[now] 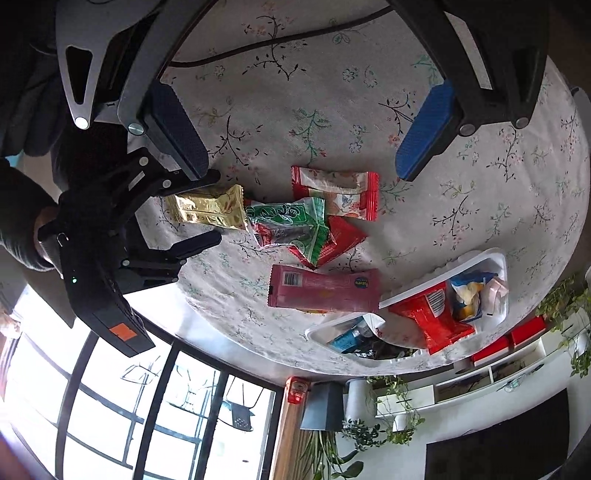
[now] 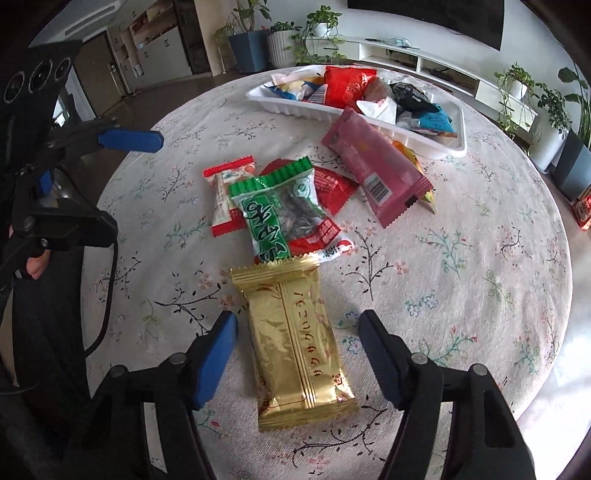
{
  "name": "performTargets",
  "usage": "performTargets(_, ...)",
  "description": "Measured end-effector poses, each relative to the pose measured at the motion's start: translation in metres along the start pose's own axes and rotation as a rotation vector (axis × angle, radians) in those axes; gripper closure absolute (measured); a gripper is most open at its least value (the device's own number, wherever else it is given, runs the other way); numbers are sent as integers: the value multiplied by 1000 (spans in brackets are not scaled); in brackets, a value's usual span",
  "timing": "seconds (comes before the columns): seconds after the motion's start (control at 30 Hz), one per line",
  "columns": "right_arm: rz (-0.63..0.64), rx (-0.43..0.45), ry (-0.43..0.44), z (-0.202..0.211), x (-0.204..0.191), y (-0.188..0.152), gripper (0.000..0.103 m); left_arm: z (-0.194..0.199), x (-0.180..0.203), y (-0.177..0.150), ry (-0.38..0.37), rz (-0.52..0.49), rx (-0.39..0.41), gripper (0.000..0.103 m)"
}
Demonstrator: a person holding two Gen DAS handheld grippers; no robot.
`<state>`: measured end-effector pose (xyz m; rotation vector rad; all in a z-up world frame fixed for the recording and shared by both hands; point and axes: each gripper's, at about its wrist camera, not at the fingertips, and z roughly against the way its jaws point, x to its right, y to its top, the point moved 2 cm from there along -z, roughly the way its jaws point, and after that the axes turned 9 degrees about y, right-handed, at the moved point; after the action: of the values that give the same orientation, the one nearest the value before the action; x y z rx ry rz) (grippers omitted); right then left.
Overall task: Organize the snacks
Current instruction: 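Grasp the gold packet with the right gripper, then grasp the red-white packet with the left gripper while the right gripper holds the gold packet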
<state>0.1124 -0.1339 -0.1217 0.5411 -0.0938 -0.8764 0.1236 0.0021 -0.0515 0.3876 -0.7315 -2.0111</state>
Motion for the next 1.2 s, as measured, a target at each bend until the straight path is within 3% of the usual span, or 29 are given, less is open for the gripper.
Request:
performTargets(0.3,40,-29,-6,2,-2,0,51,-21,0,23,-23,-276,-65,1)
performTargets(0.33,41,-30,-4,4,-2,-2,53,-26,0,27,-28,-315,-80,5)
performTargets(0.4,34,-31,6,7,-1,-2,68,-35,-2,34,-41,-382,-113,15)
performTargets(0.43,28,-32,14,8,0,-2,70,-40,-3,38,-51,-409,-130,20)
performTargets(0.7,5,-26,67,9,5,-5,69,-68,2,48,-118,-644,-231,23)
performTargets(0.87,-6,-16,103,10,9,-7,69,-79,10,47,-166,-759,-236,23)
performTargets(1.03,-38,-1,135,11,13,-8,69,-98,20,28,-198,-805,-349,23)
performTargets(1.2,-41,1,138,12,12,-8,69,-91,16,17,-242,-755,-406,24)
